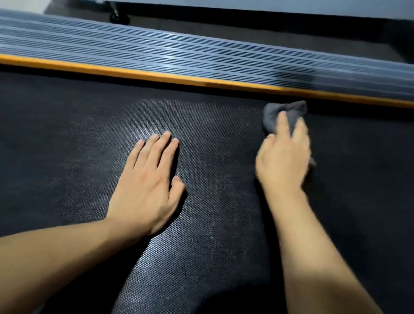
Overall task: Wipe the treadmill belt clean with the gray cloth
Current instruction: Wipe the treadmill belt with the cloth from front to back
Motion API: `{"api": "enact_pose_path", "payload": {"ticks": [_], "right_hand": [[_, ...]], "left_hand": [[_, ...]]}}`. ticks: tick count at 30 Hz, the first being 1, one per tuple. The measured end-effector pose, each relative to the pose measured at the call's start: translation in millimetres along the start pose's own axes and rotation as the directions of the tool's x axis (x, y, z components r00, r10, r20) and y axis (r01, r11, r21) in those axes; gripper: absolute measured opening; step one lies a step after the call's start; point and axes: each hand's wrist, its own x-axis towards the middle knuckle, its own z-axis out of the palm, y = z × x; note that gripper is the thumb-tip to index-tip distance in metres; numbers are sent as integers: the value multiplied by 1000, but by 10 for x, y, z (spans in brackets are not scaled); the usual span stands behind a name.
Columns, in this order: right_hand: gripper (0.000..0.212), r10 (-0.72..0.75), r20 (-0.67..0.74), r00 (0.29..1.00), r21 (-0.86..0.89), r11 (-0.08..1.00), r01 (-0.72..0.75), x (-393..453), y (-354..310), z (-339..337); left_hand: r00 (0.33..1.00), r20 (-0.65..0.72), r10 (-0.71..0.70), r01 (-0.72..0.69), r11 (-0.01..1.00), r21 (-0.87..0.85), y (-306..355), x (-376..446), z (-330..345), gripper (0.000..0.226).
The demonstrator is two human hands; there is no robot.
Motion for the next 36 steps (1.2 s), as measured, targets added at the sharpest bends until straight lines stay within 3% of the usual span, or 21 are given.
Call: {"api": "enact_pose_path", "payload": {"ticks": [4,7,9,13,16,18,22,25,29,32,34,36], "right_hand": [[58,-343,54,938,119,935,335,-632,-754,183],[58,-434,122,893,172,895,412,-771,-817,102],[58,-354,120,928,110,933,342,-627,-437,7],[55,-59,21,998,-27,998,60,-393,508,-302],[57,92,34,995,-35,995,-91,-519,434,-299],[61,4,-4,1000,-42,999,-4,-764,19,-218],[63,-298,84,951,109,951,289,-1425,-674,-132],[62,-393,95,914,115,917,382,-1344,-465,-200],[57,-90,35,995,-55,994,92,-1003,451,-402],[55,120,10,993,-48,992,-119,-1010,840,-599],[55,148,-19,989,-46,988,-149,-1095,693,-554],[58,15,1,1000,-26,1000,-15,-1292,271,-429]], "left_hand": [[1000,6,4,-4,1000,1,-34,16,11,72],[1000,16,13,-13,1000,14,-57,9,-5,74],[1000,13,10,-10,1000,15,-54,4,-12,74],[1000,-2,-12,12,1000,11,-21,8,-14,74],[1000,-1,-17,17,1000,2,-3,3,-7,75],[1000,5,-23,23,1000,-5,-2,3,-12,75],[1000,12,-11,11,1000,-11,-25,12,-29,77],[1000,15,-7,8,1000,-10,-21,18,-36,79],[999,19,-29,29,1000,-5,-15,15,-23,79],[999,18,-31,31,1000,-4,-8,24,-16,76],[999,34,-35,36,999,-16,6,21,-36,77],[998,48,-42,43,999,-22,9,16,-51,77]]}}
